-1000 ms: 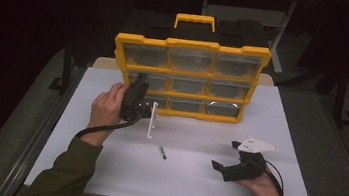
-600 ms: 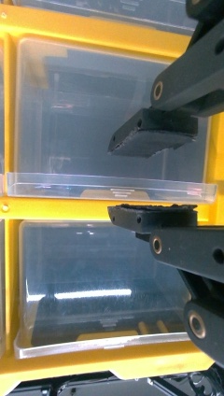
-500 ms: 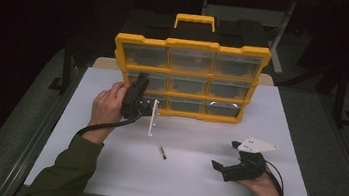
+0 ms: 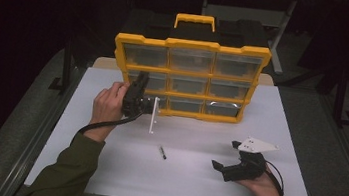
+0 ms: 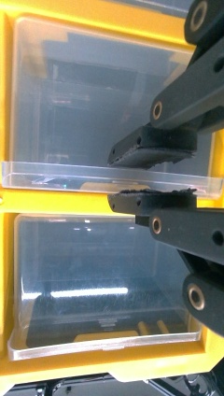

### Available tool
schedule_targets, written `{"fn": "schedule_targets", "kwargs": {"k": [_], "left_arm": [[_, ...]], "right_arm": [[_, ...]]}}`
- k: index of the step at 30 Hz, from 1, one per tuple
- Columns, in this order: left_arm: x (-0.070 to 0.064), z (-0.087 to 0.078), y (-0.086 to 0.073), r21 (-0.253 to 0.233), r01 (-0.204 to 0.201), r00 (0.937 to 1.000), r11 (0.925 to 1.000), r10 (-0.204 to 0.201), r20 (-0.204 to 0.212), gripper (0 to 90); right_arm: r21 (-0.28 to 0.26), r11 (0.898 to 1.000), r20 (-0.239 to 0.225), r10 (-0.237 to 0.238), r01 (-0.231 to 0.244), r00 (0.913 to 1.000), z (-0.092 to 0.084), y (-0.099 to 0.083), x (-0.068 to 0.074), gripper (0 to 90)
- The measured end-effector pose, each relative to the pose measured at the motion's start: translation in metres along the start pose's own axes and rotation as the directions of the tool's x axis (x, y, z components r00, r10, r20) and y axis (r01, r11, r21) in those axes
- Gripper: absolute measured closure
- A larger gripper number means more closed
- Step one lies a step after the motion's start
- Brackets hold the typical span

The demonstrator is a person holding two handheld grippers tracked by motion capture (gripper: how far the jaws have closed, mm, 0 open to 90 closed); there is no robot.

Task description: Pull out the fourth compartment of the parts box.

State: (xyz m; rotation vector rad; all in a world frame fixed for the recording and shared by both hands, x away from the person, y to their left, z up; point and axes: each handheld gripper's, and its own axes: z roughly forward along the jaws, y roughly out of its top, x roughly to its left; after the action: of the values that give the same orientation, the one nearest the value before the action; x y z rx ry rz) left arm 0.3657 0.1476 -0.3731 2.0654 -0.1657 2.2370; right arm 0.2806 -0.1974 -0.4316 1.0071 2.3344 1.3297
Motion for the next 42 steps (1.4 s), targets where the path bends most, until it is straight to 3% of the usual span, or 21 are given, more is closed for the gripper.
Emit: {"fn": "schedule_targets", "kwargs": {"k": [42], "left_arm": [[0.0054, -0.0071, 0.0034, 0.015, -0.021, 0.9997, 0.9997, 0.021, 0.015, 81.0]], "right_arm": [[-0.002, 1.000, 0.000, 0.002, -0.002, 1.0000, -0.0003, 0.0000, 0.0003, 0.0]]}}
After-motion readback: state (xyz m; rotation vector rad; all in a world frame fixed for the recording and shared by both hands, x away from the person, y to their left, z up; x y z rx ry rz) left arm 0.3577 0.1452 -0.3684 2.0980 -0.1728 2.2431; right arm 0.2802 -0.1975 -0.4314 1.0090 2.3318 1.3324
